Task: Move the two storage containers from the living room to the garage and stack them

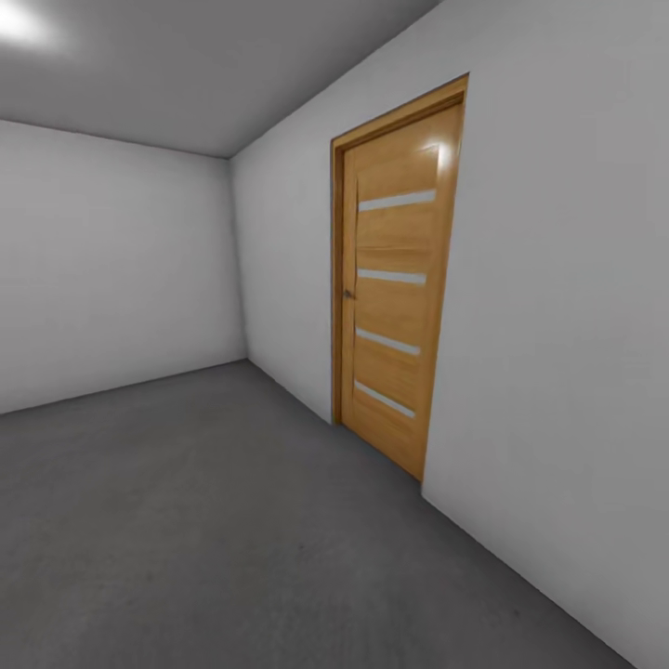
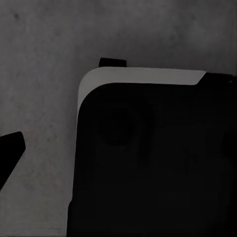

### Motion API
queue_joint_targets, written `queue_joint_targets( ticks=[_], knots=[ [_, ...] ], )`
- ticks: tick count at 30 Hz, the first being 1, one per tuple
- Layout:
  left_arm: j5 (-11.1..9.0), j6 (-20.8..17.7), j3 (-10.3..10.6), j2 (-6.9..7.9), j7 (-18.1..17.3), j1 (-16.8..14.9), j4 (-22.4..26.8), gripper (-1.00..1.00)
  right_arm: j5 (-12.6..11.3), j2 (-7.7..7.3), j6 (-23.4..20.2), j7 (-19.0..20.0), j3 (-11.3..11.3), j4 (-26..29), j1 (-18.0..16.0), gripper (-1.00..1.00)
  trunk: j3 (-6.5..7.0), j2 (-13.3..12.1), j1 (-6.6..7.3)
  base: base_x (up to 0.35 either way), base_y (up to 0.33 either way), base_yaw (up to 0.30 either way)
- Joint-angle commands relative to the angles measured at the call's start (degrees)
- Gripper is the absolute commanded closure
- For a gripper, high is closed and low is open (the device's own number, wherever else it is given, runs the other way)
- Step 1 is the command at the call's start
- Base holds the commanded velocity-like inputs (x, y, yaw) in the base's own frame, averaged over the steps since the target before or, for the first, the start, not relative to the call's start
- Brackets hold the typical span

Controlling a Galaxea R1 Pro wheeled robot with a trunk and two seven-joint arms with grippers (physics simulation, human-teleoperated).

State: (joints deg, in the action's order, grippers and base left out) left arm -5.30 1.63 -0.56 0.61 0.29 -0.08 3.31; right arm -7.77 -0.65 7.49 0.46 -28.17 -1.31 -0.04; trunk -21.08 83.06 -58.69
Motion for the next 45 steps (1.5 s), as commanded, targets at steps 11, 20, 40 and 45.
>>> queue_joint_targets(
  ticks=[11, 20, 40, 45],
  knots=[
    [-0.52, -0.96, -0.06, -0.01, -0.08, -0.01, 0.12, -1.0, -0.93, 0.17, 0.34, 0.01, -0.4, -0.09, -0.03, -1.0, -0.04, 0.02, -0.04, 0.325, 0.0, 0.05],
    [-0.63, -0.93, -0.06, 0.07, -0.03, -0.01, 0.19, -1.0, -0.91, 0.13, 0.47, -0.02, -0.4, -0.09, -0.04, -1.0, -0.08, 0.02, -0.04, 0.325, 0.0, 0.254],
    [-0.67, -1.02, -0.06, 0.1, -0.18, -0.01, 0.2, -1.0, -0.83, 0.05, 0.77, -0.02, -0.4, -0.09, -0.02, -1.0, -0.2, 0.02, -0.04, 0.325, 0.0, 0.09],
    [-0.67, -1.02, -0.06, 0.1, -0.27, -0.01, 0.2, -1.0, -0.85, 0.21, 0.77, -0.02, -0.4, -0.09, -0.02, -1.0, -0.2, 0.02, -0.04, 0.325, 0.0, 0.0]
  ],
)
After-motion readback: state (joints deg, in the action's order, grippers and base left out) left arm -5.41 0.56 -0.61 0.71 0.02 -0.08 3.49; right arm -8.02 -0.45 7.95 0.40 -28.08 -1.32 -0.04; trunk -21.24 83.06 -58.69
